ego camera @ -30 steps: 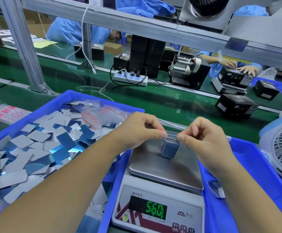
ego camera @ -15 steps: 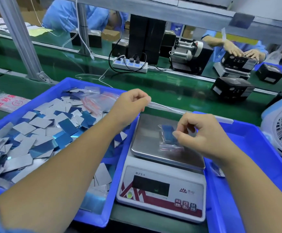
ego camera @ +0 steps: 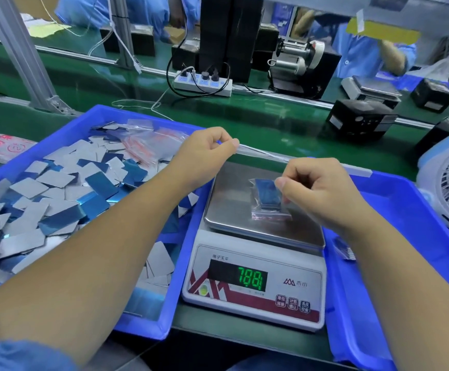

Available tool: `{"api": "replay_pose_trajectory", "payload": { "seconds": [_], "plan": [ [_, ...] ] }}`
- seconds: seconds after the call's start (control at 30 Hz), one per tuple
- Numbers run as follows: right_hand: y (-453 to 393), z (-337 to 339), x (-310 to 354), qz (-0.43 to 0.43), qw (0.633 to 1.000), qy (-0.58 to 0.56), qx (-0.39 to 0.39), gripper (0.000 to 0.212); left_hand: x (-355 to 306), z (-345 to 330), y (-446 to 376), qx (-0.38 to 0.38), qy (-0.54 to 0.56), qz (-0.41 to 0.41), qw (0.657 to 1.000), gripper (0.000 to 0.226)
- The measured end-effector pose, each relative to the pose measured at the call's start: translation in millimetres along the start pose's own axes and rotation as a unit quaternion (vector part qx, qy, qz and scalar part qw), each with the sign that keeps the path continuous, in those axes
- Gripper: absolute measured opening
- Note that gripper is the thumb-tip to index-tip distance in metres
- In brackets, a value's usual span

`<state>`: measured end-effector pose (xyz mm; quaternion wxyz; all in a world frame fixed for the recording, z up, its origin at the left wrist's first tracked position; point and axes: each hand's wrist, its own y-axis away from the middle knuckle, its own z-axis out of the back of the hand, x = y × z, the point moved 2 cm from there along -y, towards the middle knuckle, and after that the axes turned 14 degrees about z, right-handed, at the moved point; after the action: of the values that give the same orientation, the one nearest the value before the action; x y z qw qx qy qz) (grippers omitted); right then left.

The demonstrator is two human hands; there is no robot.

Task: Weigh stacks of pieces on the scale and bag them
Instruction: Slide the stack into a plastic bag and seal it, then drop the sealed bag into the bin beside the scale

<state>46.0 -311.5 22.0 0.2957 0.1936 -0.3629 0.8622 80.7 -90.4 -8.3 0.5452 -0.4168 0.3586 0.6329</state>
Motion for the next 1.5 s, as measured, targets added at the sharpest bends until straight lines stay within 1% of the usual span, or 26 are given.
{"api": "replay_pose_trajectory", "payload": {
  "seconds": [0.3,0.47,0.53,0.6,0.67,0.7,0.77,0.83,0.87,0.93,0.97,1.0,1.07,1.13,1.17,1.2,1.27,1.3,1.33,1.4,1.5],
  "plan": [
    [1,-2,-1,-0.012,1.000,0.002,0.013,0.024,-1,-1,4,0.018,-0.008,-0.022,1.000,0.028],
    [-2,-7,-4,-0.036,0.998,0.058,0.009,0.026,-2,-2,6,0.023,-0.012,-0.028,0.999,0.025],
    [-3,-11,-4,-0.064,0.994,0.079,0.029,0.034,-3,-3,8,0.025,-0.014,-0.033,0.999,0.023],
    [-4,-16,-2,-0.085,0.982,0.148,0.080,0.050,-4,-5,10,0.031,-0.016,-0.039,0.999,0.021],
    [-4,-22,0,-0.079,0.956,0.250,0.130,0.062,-7,-7,13,0.040,-0.022,-0.049,0.998,0.020],
    [-5,-25,0,-0.069,0.943,0.292,0.144,0.064,-9,-9,14,0.043,-0.024,-0.056,0.997,0.019],
    [-7,-28,2,-0.057,0.927,0.337,0.152,0.057,-16,-14,18,0.045,-0.020,-0.071,0.996,0.017],
    [-9,-27,4,-0.066,0.927,0.337,0.153,0.041,-29,-21,21,0.047,-0.024,-0.089,0.995,0.018],
    [-10,-25,4,-0.069,0.932,0.317,0.159,0.034,-36,-25,22,0.046,-0.035,-0.100,0.993,0.019],
    [-9,-13,4,-0.088,0.949,0.247,0.173,0.024,-50,-31,26,0.042,-0.050,-0.126,0.990,0.019],
    [-7,-2,2,-0.104,0.957,0.215,0.166,0.022,-55,-33,29,0.043,-0.046,-0.138,0.988,0.018],
    [-3,12,-2,-0.122,0.963,0.194,0.141,0.023,-59,-34,30,0.045,-0.037,-0.146,0.988,0.017],
    [7,44,-18,-0.168,0.965,0.193,0.060,0.026,-63,-37,32,0.050,-0.025,-0.149,0.987,0.017],
    [23,72,-37,-0.223,0.941,0.254,0.005,0.022,-61,-41,32,0.046,-0.031,-0.148,0.987,0.020],
    [30,80,-46,-0.258,0.922,0.288,0.007,0.021,-59,-43,32,0.042,-0.039,-0.147,0.987,0.021],
    [36,84,-55,-0.293,0.905,0.308,0.034,0.023,-57,-46,33,0.039,-0.050,-0.145,0.987,0.022],
    [44,82,-70,-0.350,0.881,0.298,0.116,0.034,-52,-51,35,0.041,-0.071,-0.147,0.986,0.023],
    [46,78,-76,-0.366,0.874,0.285,0.147,0.041,-50,-51,36,0.044,-0.079,-0.150,0.984,0.024],
    [47,76,-80,-0.375,0.869,0.276,0.166,0.043,-49,-52,37,0.046,-0.085,-0.154,0.983,0.025],
    [48,73,-83,-0.383,0.869,0.261,0.175,0.038,-47,-50,37,0.045,-0.084,-0.155,0.983,0.025],
    [48,74,-83,-0.392,0.874,0.244,0.150,0.033,-45,-48,35,0.041,-0.078,-0.150,0.985,0.023]
  ]
}}
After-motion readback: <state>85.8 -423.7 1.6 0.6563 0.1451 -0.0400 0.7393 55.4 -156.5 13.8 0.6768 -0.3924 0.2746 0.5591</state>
